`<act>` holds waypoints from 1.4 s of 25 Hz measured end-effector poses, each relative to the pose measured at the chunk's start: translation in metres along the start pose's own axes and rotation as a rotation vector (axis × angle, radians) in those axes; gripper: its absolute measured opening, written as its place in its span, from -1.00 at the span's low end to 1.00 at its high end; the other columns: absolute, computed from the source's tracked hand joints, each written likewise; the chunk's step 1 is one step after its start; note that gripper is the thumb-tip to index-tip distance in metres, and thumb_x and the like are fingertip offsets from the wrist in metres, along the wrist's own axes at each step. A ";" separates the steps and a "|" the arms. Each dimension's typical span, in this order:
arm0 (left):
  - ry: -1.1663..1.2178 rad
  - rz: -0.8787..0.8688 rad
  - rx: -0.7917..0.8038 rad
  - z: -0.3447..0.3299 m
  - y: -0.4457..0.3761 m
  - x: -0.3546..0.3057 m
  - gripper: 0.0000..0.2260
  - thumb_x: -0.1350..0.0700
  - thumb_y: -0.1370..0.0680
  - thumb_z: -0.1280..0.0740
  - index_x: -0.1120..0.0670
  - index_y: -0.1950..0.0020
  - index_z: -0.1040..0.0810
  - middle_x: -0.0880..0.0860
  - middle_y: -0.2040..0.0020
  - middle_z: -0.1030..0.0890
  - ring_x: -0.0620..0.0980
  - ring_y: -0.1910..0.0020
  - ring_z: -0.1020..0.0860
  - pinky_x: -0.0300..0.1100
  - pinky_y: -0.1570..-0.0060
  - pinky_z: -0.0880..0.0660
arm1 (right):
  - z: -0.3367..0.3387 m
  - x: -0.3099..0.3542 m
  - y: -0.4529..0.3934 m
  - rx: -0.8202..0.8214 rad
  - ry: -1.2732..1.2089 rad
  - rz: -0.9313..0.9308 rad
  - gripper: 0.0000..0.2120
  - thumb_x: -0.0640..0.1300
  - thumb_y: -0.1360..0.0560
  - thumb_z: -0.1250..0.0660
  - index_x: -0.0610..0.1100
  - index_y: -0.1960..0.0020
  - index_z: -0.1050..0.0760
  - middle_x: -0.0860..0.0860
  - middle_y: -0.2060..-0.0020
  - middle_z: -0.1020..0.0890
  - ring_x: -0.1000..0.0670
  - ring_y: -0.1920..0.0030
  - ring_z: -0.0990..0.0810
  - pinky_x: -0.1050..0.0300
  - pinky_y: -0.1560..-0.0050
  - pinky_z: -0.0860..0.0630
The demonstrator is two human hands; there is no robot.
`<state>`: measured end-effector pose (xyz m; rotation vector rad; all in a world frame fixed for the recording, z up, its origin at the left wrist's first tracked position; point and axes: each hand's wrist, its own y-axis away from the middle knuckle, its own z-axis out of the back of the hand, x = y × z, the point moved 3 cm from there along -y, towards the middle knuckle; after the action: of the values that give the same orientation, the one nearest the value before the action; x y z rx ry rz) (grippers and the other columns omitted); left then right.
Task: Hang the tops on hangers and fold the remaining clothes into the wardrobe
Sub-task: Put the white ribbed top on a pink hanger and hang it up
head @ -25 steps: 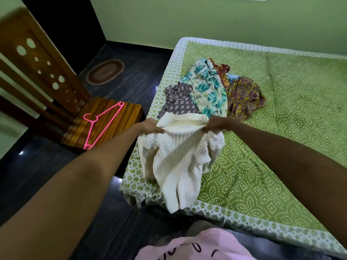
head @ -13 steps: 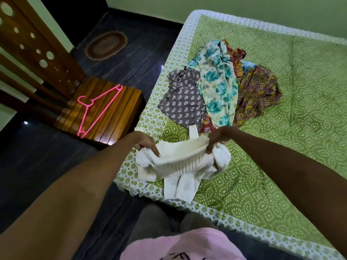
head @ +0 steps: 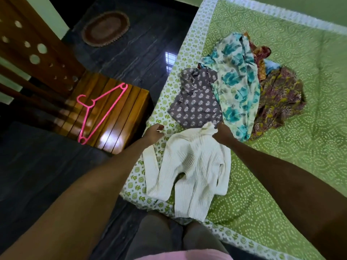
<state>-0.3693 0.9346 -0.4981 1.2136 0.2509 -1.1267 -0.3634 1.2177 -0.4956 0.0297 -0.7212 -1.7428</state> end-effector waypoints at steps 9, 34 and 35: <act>0.059 0.214 -0.122 0.099 -0.027 0.120 -0.64 0.23 -0.56 -0.25 0.20 -0.37 -0.37 0.16 -0.29 -0.47 0.10 -0.16 -0.49 -0.20 -0.03 -0.41 | -0.138 0.178 -0.044 0.342 -0.143 0.216 -0.71 -0.33 -0.44 -0.33 -0.39 -0.13 -0.48 -0.22 0.10 -0.56 -0.13 0.04 -0.55 0.22 0.08 -0.42; -0.392 0.214 -0.596 0.178 -0.108 0.279 -0.79 0.19 -0.62 -0.15 0.28 -0.18 -0.40 0.25 -0.20 -0.40 0.29 -0.01 -0.53 0.09 0.11 -0.45 | -0.295 0.338 -0.122 0.195 0.850 1.205 -0.56 -0.15 -0.30 -0.46 -0.17 -0.18 -0.54 -0.10 -0.02 -0.63 -0.08 0.00 -0.61 0.11 0.03 -0.50; -0.370 0.157 -0.594 0.172 -0.102 0.272 -0.81 0.17 -0.61 -0.18 0.27 -0.14 -0.43 0.24 -0.15 -0.43 0.27 0.05 -0.54 0.04 0.19 -0.43 | -0.283 0.328 -0.120 0.176 0.836 1.205 -0.57 -0.16 -0.30 -0.47 -0.17 -0.15 -0.54 -0.10 0.01 -0.63 -0.10 0.02 -0.60 0.11 0.09 -0.50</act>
<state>-0.3873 0.6499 -0.6788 0.4811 0.1839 -1.0180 -0.4609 0.8142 -0.6688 0.3477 -0.1461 -0.4070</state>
